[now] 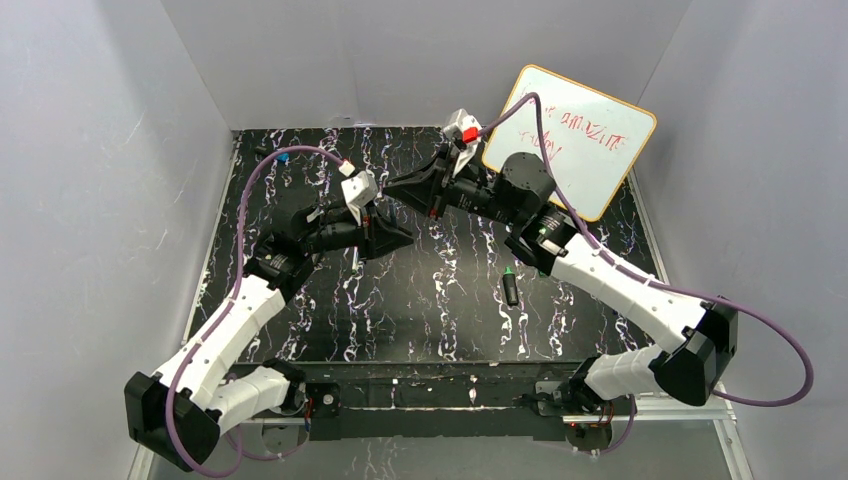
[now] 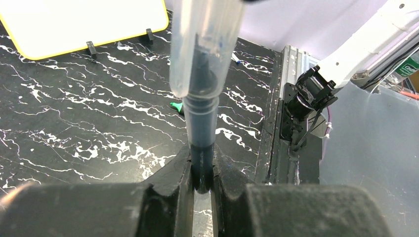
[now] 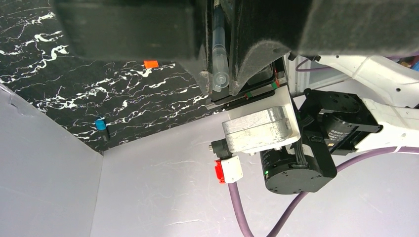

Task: Insert the pens into the pen caps
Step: Press the pen cap onto the pen.

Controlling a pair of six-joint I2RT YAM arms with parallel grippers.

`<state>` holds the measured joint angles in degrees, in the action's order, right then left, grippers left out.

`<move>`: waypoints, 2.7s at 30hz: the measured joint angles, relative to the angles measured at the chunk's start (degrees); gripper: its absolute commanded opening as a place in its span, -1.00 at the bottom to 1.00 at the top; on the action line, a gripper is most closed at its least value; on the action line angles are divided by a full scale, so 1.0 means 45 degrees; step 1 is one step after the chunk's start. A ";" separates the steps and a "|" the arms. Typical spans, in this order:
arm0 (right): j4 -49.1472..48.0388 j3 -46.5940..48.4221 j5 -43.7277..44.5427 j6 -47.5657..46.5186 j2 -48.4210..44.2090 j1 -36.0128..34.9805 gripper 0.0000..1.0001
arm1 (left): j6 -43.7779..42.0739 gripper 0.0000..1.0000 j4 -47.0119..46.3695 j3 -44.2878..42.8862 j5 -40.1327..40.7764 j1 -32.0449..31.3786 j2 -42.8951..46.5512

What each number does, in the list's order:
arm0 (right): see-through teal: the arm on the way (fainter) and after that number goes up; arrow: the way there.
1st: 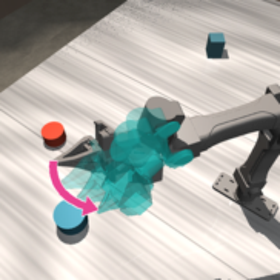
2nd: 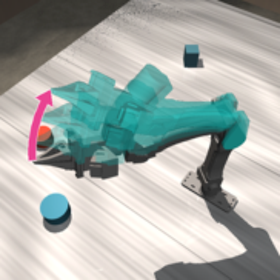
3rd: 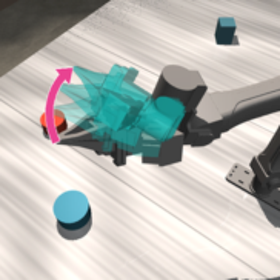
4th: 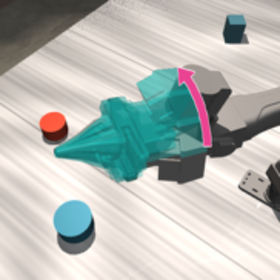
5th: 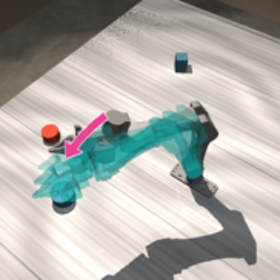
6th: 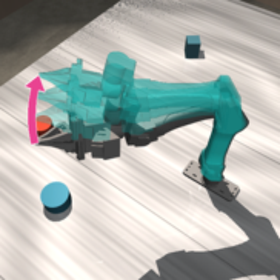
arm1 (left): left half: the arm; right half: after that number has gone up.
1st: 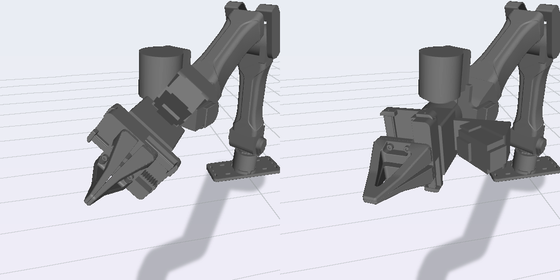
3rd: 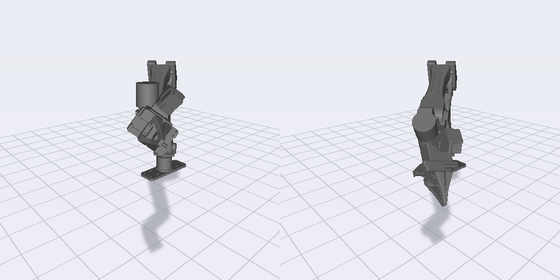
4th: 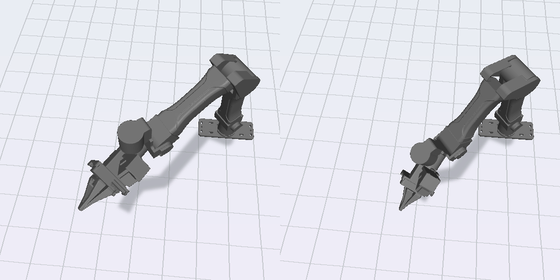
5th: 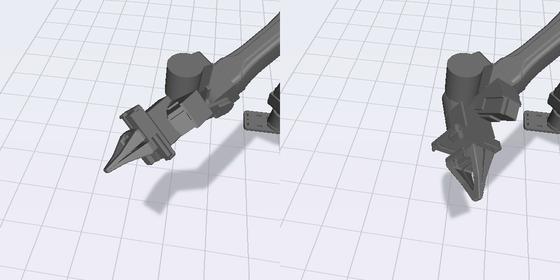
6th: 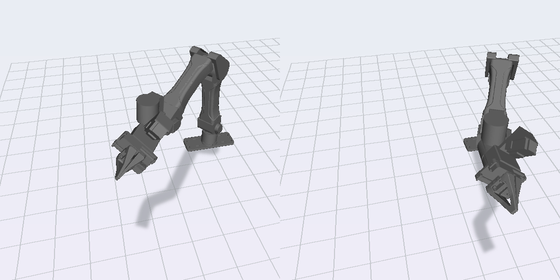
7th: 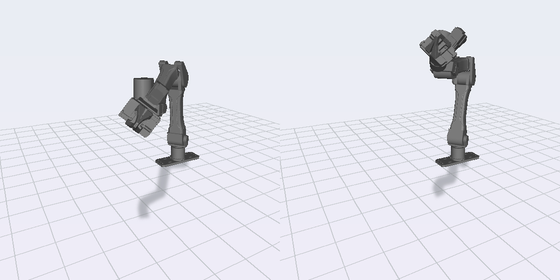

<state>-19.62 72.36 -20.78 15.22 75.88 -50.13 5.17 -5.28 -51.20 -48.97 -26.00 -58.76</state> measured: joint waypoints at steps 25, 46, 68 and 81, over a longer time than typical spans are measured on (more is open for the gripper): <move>0.3016 0.2268 -0.0855 -0.0340 0.0937 0.0262 -0.97 | -0.0729 -1.00 0.1234 -0.0068 0.0253 0.0083 -0.0126; 0.2089 0.0991 -0.0612 -0.0219 0.0602 0.0661 -0.97 | -0.0811 -1.00 0.1472 -0.0068 0.0180 0.0073 -0.0126; 0.1234 0.0801 -0.0957 0.0403 0.0597 0.0816 -0.97 | -0.0801 -1.00 0.1472 -0.0068 0.0019 0.0073 -0.0126; 0.0971 0.0801 -0.1525 0.1044 0.0597 0.0816 -0.97 | -0.0801 -1.00 0.1472 -0.0068 0.0024 0.0073 -0.0126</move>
<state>-15.25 75.96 -27.64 19.92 78.56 -46.46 1.56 1.34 -51.51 -48.86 -25.67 -59.33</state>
